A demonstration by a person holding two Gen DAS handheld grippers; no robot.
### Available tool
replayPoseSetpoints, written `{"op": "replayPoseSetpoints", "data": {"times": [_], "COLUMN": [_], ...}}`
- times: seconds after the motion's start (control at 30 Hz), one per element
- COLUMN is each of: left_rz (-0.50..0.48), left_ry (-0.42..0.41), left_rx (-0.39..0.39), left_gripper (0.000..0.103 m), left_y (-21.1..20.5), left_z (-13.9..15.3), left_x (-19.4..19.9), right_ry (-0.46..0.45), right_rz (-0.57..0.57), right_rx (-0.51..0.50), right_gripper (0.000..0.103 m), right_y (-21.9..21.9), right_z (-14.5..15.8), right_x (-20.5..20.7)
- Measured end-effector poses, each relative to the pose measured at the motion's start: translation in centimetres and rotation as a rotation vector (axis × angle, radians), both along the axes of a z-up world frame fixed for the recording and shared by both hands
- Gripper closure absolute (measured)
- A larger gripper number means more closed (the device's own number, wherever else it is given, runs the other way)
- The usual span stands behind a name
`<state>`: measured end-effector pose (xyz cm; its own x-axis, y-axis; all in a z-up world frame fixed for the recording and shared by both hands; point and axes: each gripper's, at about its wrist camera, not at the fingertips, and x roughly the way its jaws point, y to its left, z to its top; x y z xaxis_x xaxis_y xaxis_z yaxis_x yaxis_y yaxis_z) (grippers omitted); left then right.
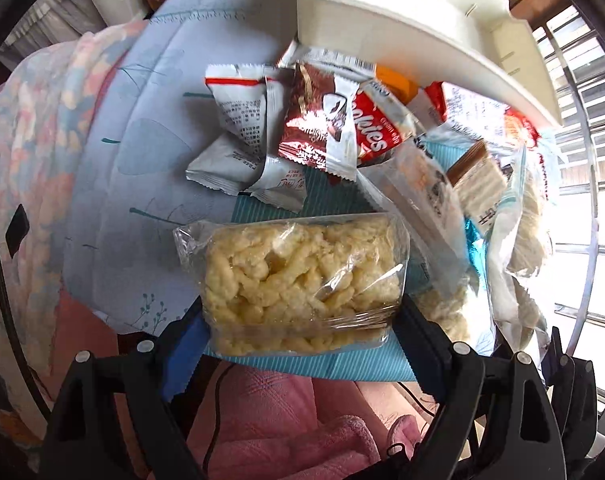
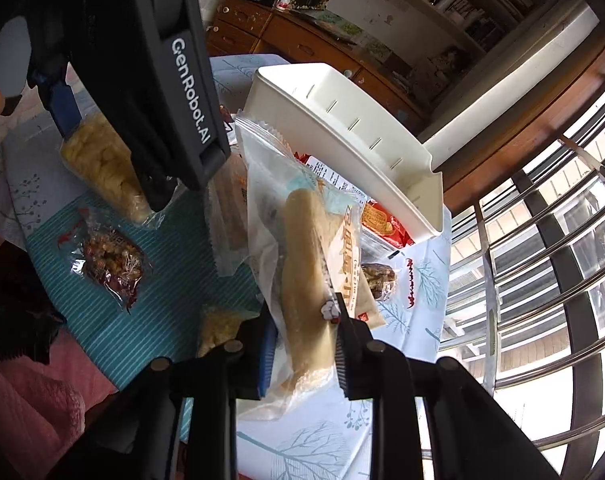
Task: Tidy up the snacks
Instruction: 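Carry both bags into the white tray and open both grippers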
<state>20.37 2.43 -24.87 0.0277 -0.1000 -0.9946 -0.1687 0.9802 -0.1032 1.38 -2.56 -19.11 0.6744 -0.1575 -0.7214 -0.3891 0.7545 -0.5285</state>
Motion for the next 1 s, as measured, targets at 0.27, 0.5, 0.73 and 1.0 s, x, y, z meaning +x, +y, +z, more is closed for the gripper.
{"op": "replayPoseSetpoints", "data": {"times": [0.27, 0.5, 0.73, 1.0], "left_rz": [0.035, 0.036, 0.005, -0.048], "left_ry": [-0.145, -0.309, -0.432, -0.537], "left_rx": [-0.001, 0.002, 0.001, -0.001], "left_gripper": [0.016, 0.016, 0.016, 0.016], "left_y": [0.6, 2.0, 2.1, 1.9], "left_z": [6.0, 13.2, 17.8, 20.3], "left_x": [-6.2, -8.7, -7.1, -3.0], "right_ry": [-0.098, -0.192, -0.272, -0.332], "right_rz": [0.056, 0.087, 0.104, 0.099], "right_rx": [0.004, 0.003, 0.012, 0.016], "right_gripper": [0.078, 0.078, 0.078, 0.078], "right_y": [-0.1, -0.2, -0.5, -0.2], "right_z": [2.5, 4.9, 7.2, 9.1], "right_x": [-1.3, -1.1, 1.2, 5.2]}}
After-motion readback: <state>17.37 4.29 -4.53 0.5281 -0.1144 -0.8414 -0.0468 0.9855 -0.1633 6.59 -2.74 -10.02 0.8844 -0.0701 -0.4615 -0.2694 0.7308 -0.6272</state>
